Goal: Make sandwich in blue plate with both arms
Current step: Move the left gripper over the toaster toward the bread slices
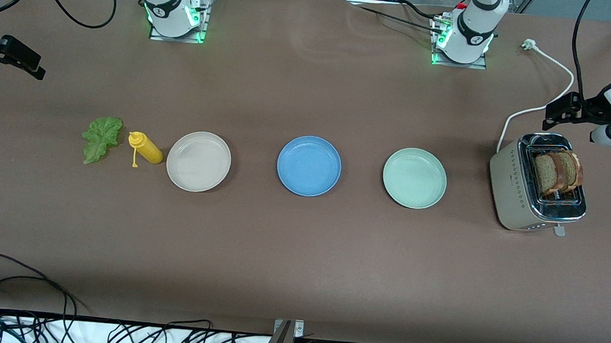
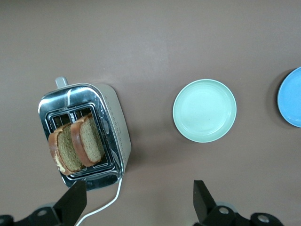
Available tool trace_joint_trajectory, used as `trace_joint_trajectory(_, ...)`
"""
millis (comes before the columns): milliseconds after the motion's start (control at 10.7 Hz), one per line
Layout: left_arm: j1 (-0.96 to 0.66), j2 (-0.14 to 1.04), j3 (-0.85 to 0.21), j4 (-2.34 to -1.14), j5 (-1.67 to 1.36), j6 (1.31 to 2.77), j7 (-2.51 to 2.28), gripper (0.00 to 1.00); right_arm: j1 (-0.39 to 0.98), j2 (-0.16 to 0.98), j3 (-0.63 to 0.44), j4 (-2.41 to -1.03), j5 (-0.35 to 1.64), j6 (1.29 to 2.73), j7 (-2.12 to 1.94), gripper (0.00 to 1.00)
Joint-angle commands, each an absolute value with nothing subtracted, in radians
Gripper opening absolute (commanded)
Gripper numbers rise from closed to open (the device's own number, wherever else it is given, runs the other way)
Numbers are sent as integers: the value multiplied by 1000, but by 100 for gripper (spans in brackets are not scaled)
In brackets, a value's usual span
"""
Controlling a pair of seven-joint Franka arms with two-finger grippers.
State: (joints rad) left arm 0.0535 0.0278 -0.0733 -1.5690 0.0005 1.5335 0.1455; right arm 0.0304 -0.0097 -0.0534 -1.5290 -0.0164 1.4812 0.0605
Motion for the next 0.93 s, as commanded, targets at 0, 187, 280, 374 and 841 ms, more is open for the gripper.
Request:
trace_joint_trajectory(0,67,70,-74,-1549,32,1566,170,100,31,-6,-51,-1513,-23,1460,54,100)
trace_joint_trajectory(187,67,75,-74,-1551,43,1572,170,100,31,-6,-49,-1514,-21,1459,54,100)
trace_joint_trajectory(280,67,86,-72,-1552,43,1589,169,100,31,-6,-49,-1514,-21,1456,55,100)
trace_joint_trajectory(374,66,93,-63,-1571,46,1627,170,100,31,-6,-49,-1514,-21,1453,55,100)
trace_joint_trajectory(841,66,117,-25,-1661,46,1787,173,100,31,-5,-48,-1514,-21,1451,57,100)
